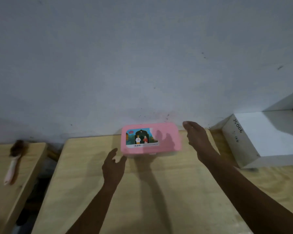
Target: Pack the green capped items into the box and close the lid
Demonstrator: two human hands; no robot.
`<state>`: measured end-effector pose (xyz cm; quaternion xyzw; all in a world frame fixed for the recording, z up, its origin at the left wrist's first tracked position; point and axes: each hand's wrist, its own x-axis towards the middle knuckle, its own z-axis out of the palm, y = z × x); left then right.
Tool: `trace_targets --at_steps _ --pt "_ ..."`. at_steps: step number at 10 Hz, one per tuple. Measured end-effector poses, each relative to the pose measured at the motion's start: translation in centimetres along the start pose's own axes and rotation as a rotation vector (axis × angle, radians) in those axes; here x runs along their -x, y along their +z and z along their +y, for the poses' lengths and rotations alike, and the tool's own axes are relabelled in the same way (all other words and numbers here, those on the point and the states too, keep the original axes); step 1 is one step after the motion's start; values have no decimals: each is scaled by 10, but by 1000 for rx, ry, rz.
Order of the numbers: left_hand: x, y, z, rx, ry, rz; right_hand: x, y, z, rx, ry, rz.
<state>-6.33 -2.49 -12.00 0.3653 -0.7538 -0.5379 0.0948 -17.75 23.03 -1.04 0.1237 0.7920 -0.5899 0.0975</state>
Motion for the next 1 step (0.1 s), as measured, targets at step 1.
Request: trace_targets --at_steps 1 --pt "63 -31 -27 -47 50 -360 67 -44 -75 -179 -271 -99"
